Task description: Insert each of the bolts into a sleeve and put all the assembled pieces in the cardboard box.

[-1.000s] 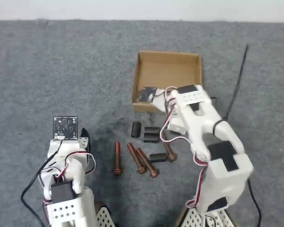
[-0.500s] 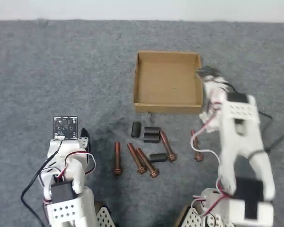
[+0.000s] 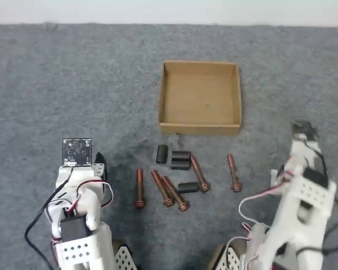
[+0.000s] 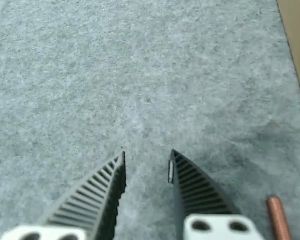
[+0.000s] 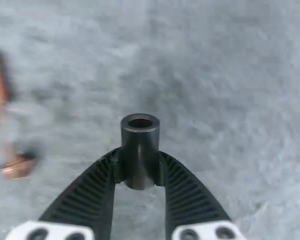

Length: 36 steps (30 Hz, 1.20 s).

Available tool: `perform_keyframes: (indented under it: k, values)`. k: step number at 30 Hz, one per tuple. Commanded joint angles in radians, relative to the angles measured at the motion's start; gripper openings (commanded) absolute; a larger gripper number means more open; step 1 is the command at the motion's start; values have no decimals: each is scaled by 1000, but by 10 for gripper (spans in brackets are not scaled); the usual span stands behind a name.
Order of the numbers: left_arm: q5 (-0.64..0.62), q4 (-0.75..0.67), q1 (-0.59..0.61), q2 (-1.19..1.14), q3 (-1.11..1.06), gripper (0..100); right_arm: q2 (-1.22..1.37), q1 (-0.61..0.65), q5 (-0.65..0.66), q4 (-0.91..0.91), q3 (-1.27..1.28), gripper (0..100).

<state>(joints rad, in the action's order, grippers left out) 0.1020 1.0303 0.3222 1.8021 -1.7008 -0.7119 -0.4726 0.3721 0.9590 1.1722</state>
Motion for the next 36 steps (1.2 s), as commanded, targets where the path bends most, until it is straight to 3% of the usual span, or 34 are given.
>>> perform_keyframes:
  k: [1,7,16,21,30,36]
  values:
    - [3,0,2,20,16,137,-133,-94,-11,-71,103,6]
    - [2,-2,-6,20,18,137,-248,-173,-6,-73,196,6]
    - [5,5,-12,12,165,137,-260,-176,-5,-82,212,6]
    - [5,86,-117,-18,329,137,-260,-176,-11,-97,213,6]
    - [0,106,-226,-517,699,137,-260,-176,-11,-97,213,6]
    - [-2,150,-368,-793,858,141,-260,-176,-11,-99,215,6]
